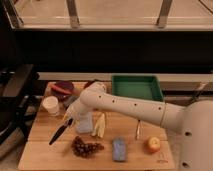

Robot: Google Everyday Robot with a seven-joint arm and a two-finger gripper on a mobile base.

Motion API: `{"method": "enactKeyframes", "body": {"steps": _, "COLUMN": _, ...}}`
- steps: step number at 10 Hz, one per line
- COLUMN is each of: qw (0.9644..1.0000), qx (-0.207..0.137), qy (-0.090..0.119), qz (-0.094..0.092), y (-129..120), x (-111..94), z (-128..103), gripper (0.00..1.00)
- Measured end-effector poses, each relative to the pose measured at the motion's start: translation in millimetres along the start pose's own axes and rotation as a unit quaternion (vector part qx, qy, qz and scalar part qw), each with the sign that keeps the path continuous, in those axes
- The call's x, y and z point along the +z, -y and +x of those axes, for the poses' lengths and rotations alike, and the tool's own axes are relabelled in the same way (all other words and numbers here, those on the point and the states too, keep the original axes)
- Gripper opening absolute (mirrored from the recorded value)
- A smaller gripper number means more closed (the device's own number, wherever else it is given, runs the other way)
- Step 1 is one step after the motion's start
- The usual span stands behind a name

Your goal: Place brush in table surface

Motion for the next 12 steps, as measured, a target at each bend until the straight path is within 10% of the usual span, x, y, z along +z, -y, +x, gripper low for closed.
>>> {"method": "enactKeyframes", "body": {"steps": 6, "qw": 0.9970, "qx": -0.028, "qy": 0.071, "qz": 0.008, "y": 22.8, "x": 46.2, "z": -26.6, "gripper": 0.03}}
{"method": "enactKeyframes", "body": {"steps": 12, "qw": 0.9919, "qx": -0.012, "qy": 0.119, "qz": -0.042, "y": 0.5, "x": 87.1, "z": -44.0, "gripper": 0.60}}
